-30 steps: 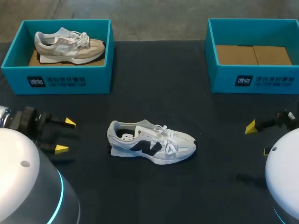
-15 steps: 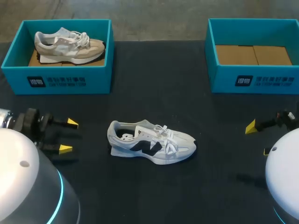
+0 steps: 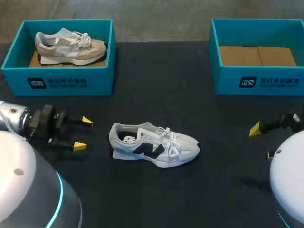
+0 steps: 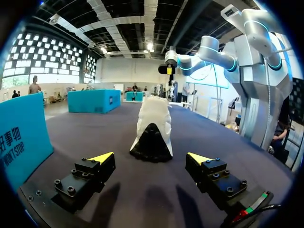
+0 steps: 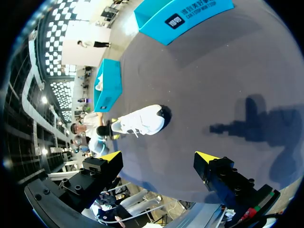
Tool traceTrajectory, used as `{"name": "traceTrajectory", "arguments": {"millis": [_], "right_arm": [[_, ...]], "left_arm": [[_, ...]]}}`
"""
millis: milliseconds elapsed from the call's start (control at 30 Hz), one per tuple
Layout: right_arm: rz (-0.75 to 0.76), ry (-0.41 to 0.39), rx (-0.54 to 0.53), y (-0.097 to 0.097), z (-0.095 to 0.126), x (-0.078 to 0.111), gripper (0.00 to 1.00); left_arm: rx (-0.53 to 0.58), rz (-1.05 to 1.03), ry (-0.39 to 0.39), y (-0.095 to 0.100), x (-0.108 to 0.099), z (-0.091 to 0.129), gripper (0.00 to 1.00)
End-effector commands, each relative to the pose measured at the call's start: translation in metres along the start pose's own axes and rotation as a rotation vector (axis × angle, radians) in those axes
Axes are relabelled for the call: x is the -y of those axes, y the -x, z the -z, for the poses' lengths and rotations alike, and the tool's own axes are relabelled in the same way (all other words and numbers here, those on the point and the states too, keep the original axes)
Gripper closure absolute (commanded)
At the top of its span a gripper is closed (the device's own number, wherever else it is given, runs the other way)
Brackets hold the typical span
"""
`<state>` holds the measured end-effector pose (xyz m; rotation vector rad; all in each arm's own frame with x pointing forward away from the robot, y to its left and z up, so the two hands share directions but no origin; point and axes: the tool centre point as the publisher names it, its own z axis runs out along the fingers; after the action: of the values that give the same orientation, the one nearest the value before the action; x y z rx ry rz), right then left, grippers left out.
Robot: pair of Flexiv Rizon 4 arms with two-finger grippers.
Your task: Take the shoe out of the shoebox, open the shoe tongue, remove and reinsert the insole, then place the shoe into the shoebox
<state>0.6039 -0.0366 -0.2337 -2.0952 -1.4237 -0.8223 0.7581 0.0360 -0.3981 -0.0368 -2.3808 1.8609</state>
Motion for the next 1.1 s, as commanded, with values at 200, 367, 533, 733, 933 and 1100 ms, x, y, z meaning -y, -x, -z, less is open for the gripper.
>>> {"name": "traceTrajectory", "arguments": {"millis": [200,367,533,733,933,1100], "right_arm": [[-0.001,0.016,0.001,0.000,0.007,0.011,0.00],[-0.001,0.016,0.001,0.000,0.007,0.011,0.00],[-0.001,0.016,0.001,0.000,0.007,0.011,0.00],[-0.001,0.016,0.001,0.000,0.007,0.011,0.00],[-0.001,0.016,0.001,0.000,0.007,0.011,0.00],[-0.001,0.016,0.001,0.000,0.007,0.011,0.00]], "left_arm": [[0.001,0.001,-0.007,0.010,-0.001,-0.014,0.00],[-0.010,-0.006,-0.023,0.009,0.002,-0.020,0.00],[-0.009,-0.008,-0.015,0.007,-0.002,-0.027,0.00],[0.000,-0.019,-0.008,0.003,0.000,-0.038,0.00],[0.000,-0.028,-0.005,-0.003,0.001,-0.049,0.00],[0.003,-0.028,-0.011,-0.003,0.000,-0.054,0.00]]}}
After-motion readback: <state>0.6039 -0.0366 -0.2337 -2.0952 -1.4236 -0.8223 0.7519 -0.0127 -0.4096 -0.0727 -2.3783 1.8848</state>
